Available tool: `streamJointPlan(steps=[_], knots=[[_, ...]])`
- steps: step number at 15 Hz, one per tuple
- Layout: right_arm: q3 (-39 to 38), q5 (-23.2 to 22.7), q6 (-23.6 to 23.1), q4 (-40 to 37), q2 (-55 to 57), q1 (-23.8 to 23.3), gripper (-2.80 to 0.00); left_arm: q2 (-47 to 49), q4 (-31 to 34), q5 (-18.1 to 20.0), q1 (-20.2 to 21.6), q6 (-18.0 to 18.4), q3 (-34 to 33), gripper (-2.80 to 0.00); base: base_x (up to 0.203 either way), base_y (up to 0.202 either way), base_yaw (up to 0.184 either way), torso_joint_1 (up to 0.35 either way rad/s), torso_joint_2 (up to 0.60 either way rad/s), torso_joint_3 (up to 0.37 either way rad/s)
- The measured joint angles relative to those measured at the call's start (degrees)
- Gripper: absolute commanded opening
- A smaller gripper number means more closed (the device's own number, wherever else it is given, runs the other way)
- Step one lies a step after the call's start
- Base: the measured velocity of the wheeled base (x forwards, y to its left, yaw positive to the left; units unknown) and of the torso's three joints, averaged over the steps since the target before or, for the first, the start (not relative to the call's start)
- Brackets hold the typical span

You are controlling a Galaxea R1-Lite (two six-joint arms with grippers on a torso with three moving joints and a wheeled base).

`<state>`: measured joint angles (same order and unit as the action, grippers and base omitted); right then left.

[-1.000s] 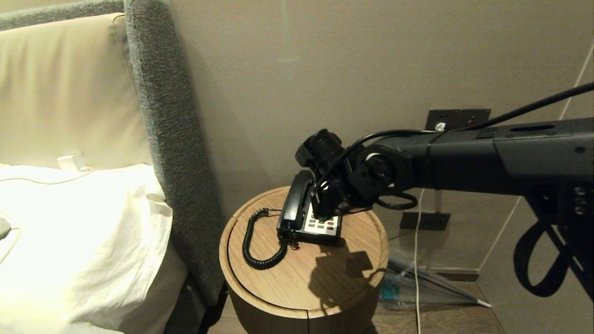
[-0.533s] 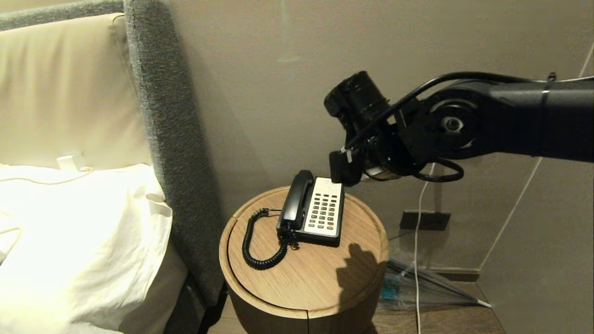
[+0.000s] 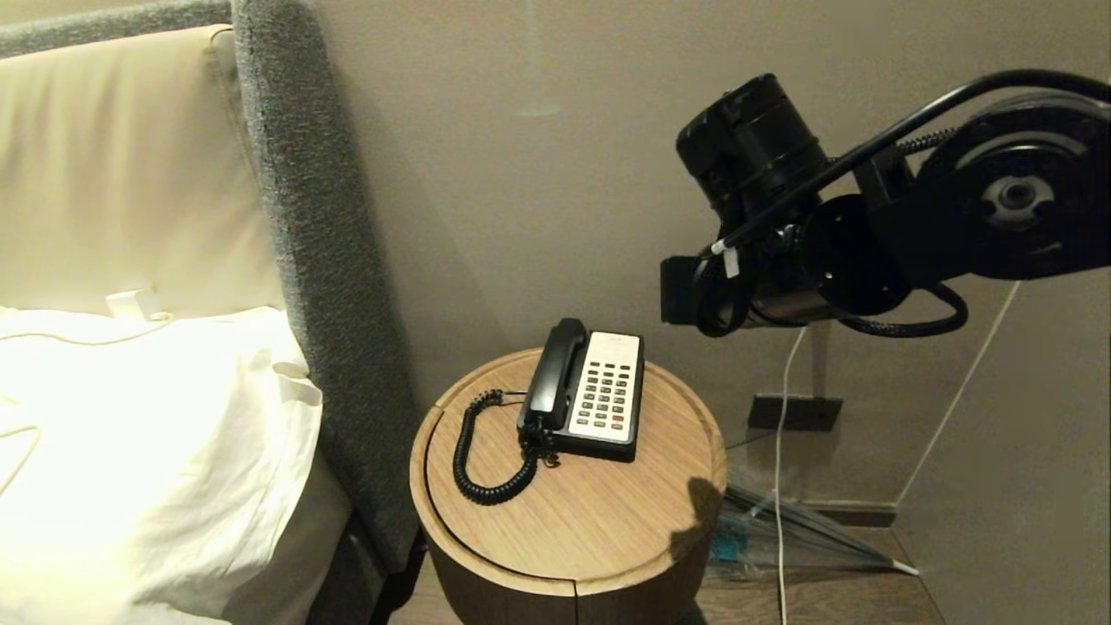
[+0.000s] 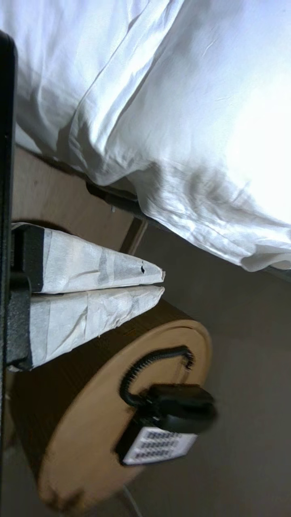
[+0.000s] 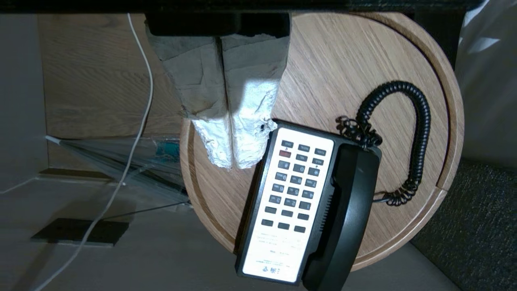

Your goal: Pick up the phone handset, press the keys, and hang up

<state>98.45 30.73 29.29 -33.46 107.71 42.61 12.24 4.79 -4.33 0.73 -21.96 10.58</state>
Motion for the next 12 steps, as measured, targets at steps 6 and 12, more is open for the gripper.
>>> streamJointPlan(steps=[6,12], knots=[[-3.97,0.05,-0.05,-0.02,-6.33,0.04,-2.80,-10.31,-6.24,4.14,-0.55,17.56,-9.14,-2.80,0.000,0.000,0.000,0.000,0.00,0.000],[-13.30,0.51,-0.22,0.00,-16.78,0.11,-2.80,-12.03,-10.39,4.22,-0.66,22.71,-10.55,-2.80,0.000,0.000,0.000,0.000,0.00,0.000]])
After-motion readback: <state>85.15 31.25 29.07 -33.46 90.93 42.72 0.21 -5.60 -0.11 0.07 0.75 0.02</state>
